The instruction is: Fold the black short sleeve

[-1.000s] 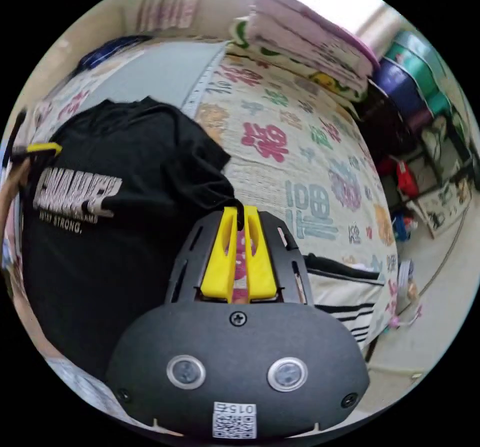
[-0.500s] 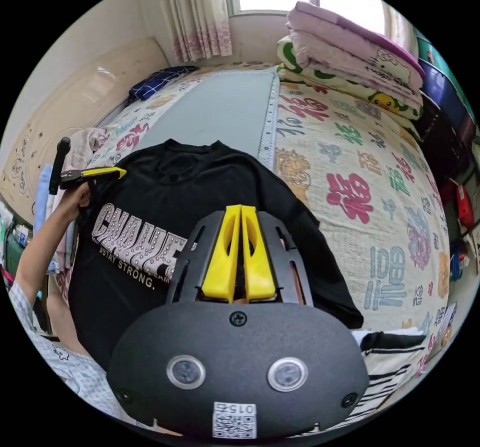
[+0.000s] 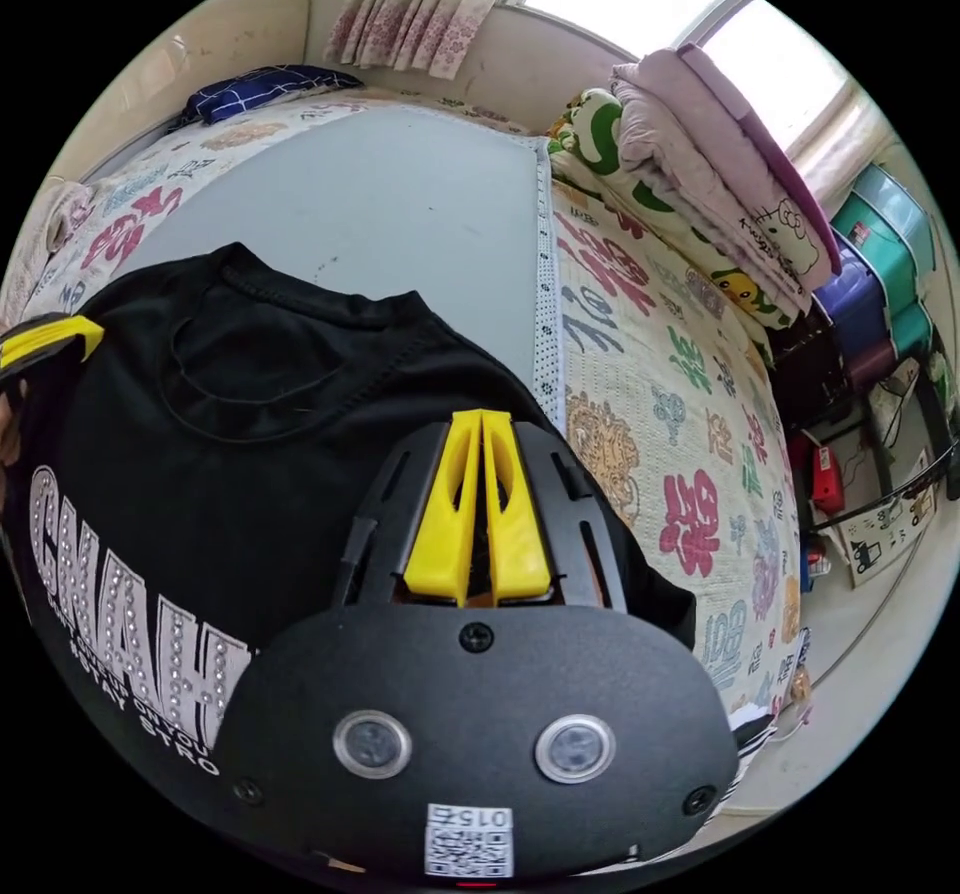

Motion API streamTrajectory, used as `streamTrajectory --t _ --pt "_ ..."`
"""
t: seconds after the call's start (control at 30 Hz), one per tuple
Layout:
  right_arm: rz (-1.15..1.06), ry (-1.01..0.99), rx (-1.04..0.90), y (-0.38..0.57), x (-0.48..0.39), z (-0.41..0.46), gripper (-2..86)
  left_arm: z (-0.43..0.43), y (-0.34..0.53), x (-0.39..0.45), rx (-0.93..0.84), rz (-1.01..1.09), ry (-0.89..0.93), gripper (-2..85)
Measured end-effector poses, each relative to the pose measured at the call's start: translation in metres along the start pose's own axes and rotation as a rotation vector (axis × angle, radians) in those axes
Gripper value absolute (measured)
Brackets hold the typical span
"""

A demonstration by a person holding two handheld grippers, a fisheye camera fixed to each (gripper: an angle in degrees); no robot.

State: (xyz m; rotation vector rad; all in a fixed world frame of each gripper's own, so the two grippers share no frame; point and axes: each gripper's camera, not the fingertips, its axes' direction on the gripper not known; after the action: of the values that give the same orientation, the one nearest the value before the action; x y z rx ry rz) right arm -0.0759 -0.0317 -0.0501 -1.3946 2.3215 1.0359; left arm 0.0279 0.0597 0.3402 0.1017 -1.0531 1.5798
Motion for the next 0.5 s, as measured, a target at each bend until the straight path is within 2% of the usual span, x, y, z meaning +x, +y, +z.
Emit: streamTrajectory --t 0.17,0.23,0.3,0.37,0.5 --pt "0.073 -0.181 0.071 0.053 0.072 -0.071 4.3 -0.013 0.004 -0.001 0.002 -0.003 -0.061 4.0" --pt "0.09 -0.263 0.119 0.096 0.115 -0.108 6.9 -0.034 0.008 0.007 0.075 0.017 -0.071 5.7" --pt "0.115 -0.322 0.156 0.163 0.181 -0.146 8.7 -0.063 0.005 0.038 0.135 0.126 0.04 6.1" --pt "0.146 -0.271 0.156 0.206 0.223 -0.16 9.3 -0.075 -0.005 0.072 0.137 0.216 0.182 6.1" --pt "0.169 -0.3 0.04 0.256 0.279 -0.157 12.6 -0.066 -0.037 0.164 0.021 0.279 0.538 8.2"
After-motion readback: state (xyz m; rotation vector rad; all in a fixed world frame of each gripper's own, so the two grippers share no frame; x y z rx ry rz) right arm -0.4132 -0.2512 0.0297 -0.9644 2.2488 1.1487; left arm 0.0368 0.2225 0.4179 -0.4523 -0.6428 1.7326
